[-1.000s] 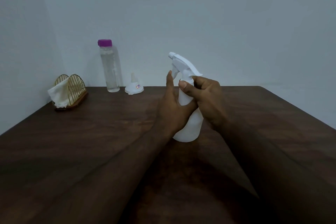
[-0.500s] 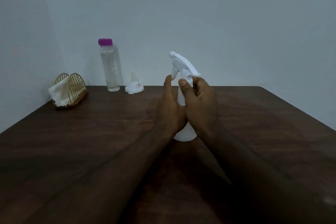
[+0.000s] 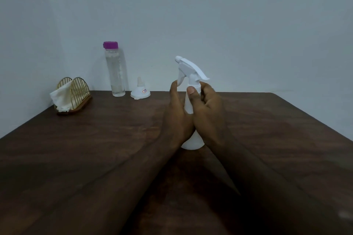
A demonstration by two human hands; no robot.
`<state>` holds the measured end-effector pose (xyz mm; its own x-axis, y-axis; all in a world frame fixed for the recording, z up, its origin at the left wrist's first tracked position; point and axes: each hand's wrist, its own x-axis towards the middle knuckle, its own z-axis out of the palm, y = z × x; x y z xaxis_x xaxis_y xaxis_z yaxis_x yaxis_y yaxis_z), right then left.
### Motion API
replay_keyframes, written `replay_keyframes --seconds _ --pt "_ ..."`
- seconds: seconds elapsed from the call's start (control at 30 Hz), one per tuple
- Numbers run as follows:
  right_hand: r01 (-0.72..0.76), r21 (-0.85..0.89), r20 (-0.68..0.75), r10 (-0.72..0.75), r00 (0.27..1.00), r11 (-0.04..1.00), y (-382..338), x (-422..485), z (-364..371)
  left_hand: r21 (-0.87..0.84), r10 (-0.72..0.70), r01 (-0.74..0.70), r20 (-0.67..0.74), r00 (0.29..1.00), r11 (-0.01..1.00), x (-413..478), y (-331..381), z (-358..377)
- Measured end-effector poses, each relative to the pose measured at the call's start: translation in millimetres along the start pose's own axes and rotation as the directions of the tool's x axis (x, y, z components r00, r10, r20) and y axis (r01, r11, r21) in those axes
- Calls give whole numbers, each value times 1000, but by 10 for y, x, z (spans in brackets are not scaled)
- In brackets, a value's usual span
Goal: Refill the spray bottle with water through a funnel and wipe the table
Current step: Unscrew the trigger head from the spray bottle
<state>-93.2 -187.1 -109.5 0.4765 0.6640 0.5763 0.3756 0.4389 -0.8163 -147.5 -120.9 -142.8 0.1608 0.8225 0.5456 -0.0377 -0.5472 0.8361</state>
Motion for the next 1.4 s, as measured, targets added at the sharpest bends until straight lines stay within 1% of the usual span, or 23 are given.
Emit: replay_keyframes --seconds 0.1,0.17,0.23,0.33,0.4,0.47,0.53,0.63,0.7,0.87,0.97,1.03,1.17,1.2,1.27,1.33,1.4 --pt "1 26 -8 -1 1000 1000 -14 -3 3 126 78 -82 38 996 989 -37 15 -6" --pt "-22 57 -39 25 999 998 -20 5 11 127 106 -111 47 993 986 -34 34 -33" --pt "-47 53 -67 51 996 997 -22 6 5 127 123 -127 45 991 984 -35 54 -47" --pt "-49 19 -38 50 998 999 -13 6 -4 161 144 -145 16 989 976 -68 58 -30" --pt "-41 27 -13 41 999 999 -2 -3 -2 136 122 -122 11 993 983 -94 63 -34" --pt "-24 34 -6 24 1000 999 -15 -17 9 115 91 -96 43 995 989 -101 93 -53" --pt "-19 51 -29 21 999 999 -13 -16 24 87 91 -95 58 994 992 -116 160 -76" --pt "-28 38 -79 31 996 999 -1 -14 28 153 99 -107 59 993 982 -156 188 -92" --pt "-25 22 -66 26 997 999 22 -19 23 181 87 -98 68 994 979 -159 132 -89" --pt "-19 32 -42 20 999 999 0 -46 29 111 81 -88 67 994 990 -172 125 -92" --pt "-30 69 -78 36 996 997 -14 -48 26 157 112 -120 60 992 980 -191 141 -91" --pt "-34 57 -92 39 995 998 -8 -46 21 156 97 -106 61 993 982 -176 118 -91" --pt "-15 34 -36 16 999 999 6 -57 8 158 77 -80 23 997 984 -172 96 -75" --pt "-6 30 -33 7 999 1000 3 -59 6 148 87 -89 21 996 985 -175 118 -72" --pt "7 38 -38 -6 999 999 -12 -59 12 76 91 -95 58 994 993 -177 166 -79" --pt "-21 70 -57 25 998 997 -19 -53 20 32 67 -70 85 994 997 -178 164 -90" --pt "-34 80 -58 39 998 996 -17 -39 8 117 76 -85 78 994 990 -164 127 -88"
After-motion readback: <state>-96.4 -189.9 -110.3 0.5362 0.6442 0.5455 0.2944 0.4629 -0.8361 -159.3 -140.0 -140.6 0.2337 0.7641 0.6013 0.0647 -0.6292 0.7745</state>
